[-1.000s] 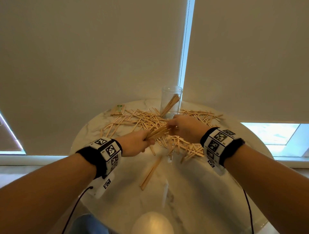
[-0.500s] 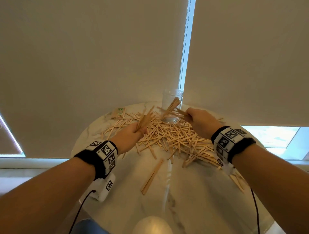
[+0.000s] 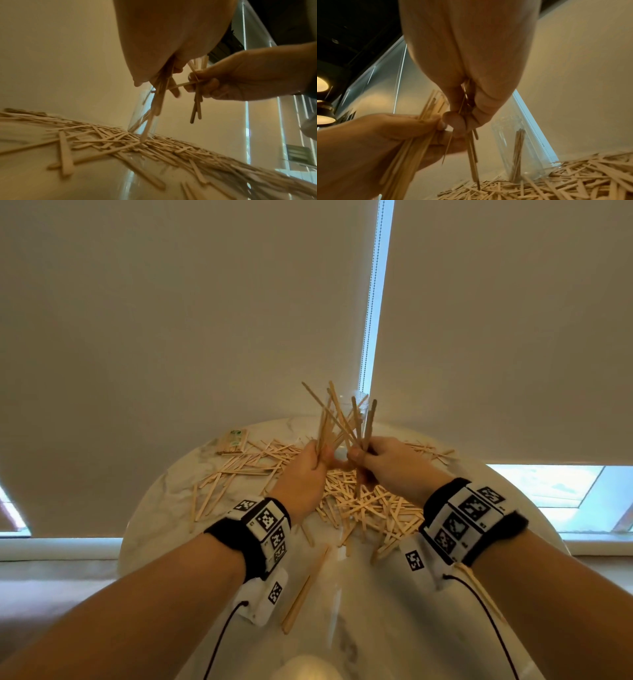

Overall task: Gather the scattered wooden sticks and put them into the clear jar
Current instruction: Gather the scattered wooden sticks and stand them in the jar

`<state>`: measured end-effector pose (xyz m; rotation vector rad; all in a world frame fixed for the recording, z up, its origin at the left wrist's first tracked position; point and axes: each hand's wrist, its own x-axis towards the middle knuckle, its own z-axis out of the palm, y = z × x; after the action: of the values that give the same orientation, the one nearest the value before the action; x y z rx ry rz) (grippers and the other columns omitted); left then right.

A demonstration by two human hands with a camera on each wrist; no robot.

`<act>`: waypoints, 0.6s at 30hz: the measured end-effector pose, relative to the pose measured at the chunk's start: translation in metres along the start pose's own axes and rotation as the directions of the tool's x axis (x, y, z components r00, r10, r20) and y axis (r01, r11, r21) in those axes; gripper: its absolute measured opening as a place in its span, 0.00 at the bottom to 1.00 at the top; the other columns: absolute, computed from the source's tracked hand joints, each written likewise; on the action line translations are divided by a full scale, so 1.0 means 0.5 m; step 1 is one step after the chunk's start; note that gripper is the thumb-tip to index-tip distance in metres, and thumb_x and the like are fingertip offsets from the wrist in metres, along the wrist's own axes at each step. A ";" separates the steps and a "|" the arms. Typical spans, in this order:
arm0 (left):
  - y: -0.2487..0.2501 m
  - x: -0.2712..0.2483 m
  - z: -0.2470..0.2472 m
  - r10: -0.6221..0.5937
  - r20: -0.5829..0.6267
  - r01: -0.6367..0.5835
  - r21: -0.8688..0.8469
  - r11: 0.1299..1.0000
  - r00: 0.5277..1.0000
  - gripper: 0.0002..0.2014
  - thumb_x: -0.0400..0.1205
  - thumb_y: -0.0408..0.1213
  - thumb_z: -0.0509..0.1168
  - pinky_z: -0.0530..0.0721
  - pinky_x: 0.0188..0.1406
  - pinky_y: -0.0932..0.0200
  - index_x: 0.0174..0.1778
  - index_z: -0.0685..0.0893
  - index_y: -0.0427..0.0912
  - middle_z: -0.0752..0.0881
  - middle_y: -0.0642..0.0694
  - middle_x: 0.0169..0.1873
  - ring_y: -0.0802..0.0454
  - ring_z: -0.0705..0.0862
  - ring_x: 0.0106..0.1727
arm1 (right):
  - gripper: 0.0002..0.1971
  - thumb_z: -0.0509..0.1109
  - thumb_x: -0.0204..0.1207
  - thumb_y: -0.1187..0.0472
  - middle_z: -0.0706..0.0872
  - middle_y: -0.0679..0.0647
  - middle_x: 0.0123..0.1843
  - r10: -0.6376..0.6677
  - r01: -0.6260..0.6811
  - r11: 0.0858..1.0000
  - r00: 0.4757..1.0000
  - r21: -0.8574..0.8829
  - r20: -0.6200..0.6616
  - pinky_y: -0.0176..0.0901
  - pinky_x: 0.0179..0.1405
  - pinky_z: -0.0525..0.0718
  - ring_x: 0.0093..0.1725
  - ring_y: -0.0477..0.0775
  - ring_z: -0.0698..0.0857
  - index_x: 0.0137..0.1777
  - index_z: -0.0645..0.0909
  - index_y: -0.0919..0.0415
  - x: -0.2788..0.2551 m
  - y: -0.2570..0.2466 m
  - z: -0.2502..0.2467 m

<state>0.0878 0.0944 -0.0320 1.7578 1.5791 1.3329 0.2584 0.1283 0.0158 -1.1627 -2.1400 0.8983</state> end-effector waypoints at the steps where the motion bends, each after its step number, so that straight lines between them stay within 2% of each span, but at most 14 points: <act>1: -0.004 0.000 0.009 -0.005 0.028 0.005 -0.003 1.000 1.000 0.15 0.89 0.55 0.52 0.86 0.50 0.49 0.59 0.78 0.52 0.88 0.54 0.47 0.56 0.87 0.46 | 0.16 0.61 0.88 0.49 0.90 0.61 0.41 0.010 -0.010 1.000 1.000 0.028 0.006 0.60 0.48 0.88 0.35 0.56 0.86 0.52 0.84 0.60 0.005 0.001 0.006; 3: -0.003 -0.005 0.015 -0.014 0.059 0.011 0.046 0.999 0.998 0.10 0.91 0.49 0.52 0.82 0.38 0.53 0.53 0.75 0.51 0.84 0.52 0.39 0.53 0.82 0.37 | 0.17 0.60 0.89 0.50 0.91 0.65 0.43 0.030 -0.031 0.998 0.999 0.058 0.023 0.59 0.42 0.87 0.34 0.59 0.84 0.53 0.84 0.62 0.012 0.004 0.016; 5: 0.002 -0.007 0.015 -0.013 0.065 0.005 0.126 0.992 0.998 0.07 0.91 0.46 0.51 0.72 0.32 0.59 0.52 0.73 0.50 0.81 0.52 0.37 0.54 0.78 0.35 | 0.16 0.57 0.90 0.51 0.91 0.65 0.45 0.055 -0.056 0.990 0.998 0.130 0.011 0.54 0.34 0.82 0.32 0.60 0.82 0.54 0.81 0.61 0.021 0.010 0.020; 8: -0.003 -0.006 0.012 -0.015 0.082 -0.003 0.219 0.976 0.997 0.12 0.90 0.53 0.51 0.70 0.31 0.59 0.54 0.73 0.50 0.81 0.52 0.37 0.56 0.78 0.35 | 0.11 0.55 0.91 0.54 0.93 0.56 0.46 0.114 -0.073 0.946 0.987 0.316 -0.112 0.44 0.24 0.76 0.25 0.52 0.79 0.58 0.76 0.59 0.035 0.016 0.012; 11: -0.020 0.001 0.006 -0.073 0.013 0.068 0.237 0.969 0.997 0.19 0.88 0.59 0.52 0.73 0.32 0.56 0.53 0.77 0.46 0.81 0.51 0.36 0.53 0.79 0.34 | 0.10 0.53 0.91 0.55 0.92 0.55 0.47 0.174 -0.079 0.933 0.953 0.350 -0.249 0.38 0.21 0.76 0.24 0.48 0.80 0.64 0.72 0.58 0.047 0.029 -0.002; 13: -0.032 0.017 0.001 -0.157 -0.043 0.159 0.068 0.985 0.987 0.18 0.89 0.57 0.53 0.77 0.33 0.54 0.50 0.78 0.46 0.81 0.49 0.34 0.52 0.77 0.31 | 0.10 0.53 0.91 0.54 0.92 0.57 0.47 0.186 -0.107 0.938 0.958 0.330 -0.218 0.39 0.22 0.77 0.26 0.47 0.80 0.63 0.72 0.58 0.042 0.028 0.000; 15: -0.026 0.031 -0.001 -0.247 -0.045 0.231 -0.228 0.946 0.968 0.16 0.89 0.53 0.54 0.77 0.29 0.54 0.47 0.78 0.46 0.80 0.49 0.33 0.52 0.75 0.29 | 0.10 0.54 0.91 0.55 0.91 0.61 0.47 0.159 -0.133 0.943 0.985 0.305 -0.062 0.40 0.24 0.77 0.26 0.47 0.78 0.60 0.74 0.59 0.026 0.014 0.019; 16: -0.016 0.036 0.000 -0.263 -0.038 0.237 -0.328 0.915 0.964 0.17 0.89 0.54 0.55 0.75 0.26 0.56 0.47 0.79 0.46 0.79 0.50 0.32 0.52 0.74 0.29 | 0.10 0.54 0.91 0.56 0.91 0.62 0.46 0.130 -0.131 0.949 0.991 0.288 0.022 0.39 0.24 0.77 0.25 0.46 0.78 0.59 0.75 0.59 0.017 0.004 0.033; 18: 0.004 0.043 0.003 -0.229 0.014 0.216 -0.394 0.893 0.973 0.25 0.83 0.65 0.57 0.76 0.22 0.57 0.50 0.82 0.46 0.82 0.47 0.31 0.49 0.78 0.27 | 0.10 0.54 0.90 0.61 0.89 0.61 0.40 0.047 -0.067 0.975 0.994 0.211 0.097 0.36 0.22 0.75 0.22 0.43 0.78 0.59 0.77 0.61 0.009 -0.012 0.064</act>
<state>0.0879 0.1140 -0.0232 1.2783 1.3604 1.4485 0.2304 0.1205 0.0009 -1.0977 -2.0294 1.1970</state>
